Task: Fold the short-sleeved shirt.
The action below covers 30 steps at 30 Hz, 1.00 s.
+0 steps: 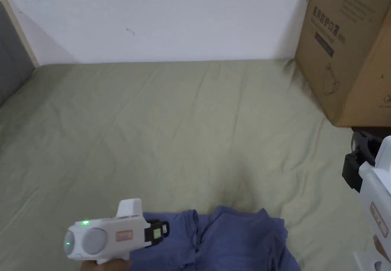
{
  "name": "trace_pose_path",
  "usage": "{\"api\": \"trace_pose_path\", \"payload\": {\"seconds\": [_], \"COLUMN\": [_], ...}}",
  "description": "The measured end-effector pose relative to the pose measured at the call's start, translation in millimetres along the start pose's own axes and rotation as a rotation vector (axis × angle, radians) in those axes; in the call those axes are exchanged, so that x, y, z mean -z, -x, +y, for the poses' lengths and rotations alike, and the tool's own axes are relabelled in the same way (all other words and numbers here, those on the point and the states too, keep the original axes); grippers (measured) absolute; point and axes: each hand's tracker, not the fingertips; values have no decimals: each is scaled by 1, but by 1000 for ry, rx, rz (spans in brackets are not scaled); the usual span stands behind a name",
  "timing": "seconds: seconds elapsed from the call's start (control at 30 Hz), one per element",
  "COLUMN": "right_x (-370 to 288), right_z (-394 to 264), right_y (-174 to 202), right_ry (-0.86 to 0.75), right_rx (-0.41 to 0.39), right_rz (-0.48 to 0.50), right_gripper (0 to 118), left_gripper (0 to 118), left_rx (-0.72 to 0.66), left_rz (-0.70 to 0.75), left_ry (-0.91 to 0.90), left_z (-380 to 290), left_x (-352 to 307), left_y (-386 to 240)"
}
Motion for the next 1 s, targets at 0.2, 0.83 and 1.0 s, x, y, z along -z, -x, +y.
{"api": "trace_pose_path", "payload": {"seconds": [0.2, 0.83, 1.0], "right_x": [4, 15, 18], "right_z": [3, 0, 0], "right_y": [14, 26, 23], "right_ry": [2, 46, 48], "right_rx": [3, -29, -28], "right_rz": [27, 33, 33], "right_gripper": [0, 0, 0], "left_gripper": [13, 42, 12], "left_rx": [-199, -356, -271], "left_rz": [-54, -46, 5], "left_ry": [-7, 40, 29], "left_z": [16, -14, -11], "left_x": [-30, 14, 4], "left_y": [76, 116, 103]}}
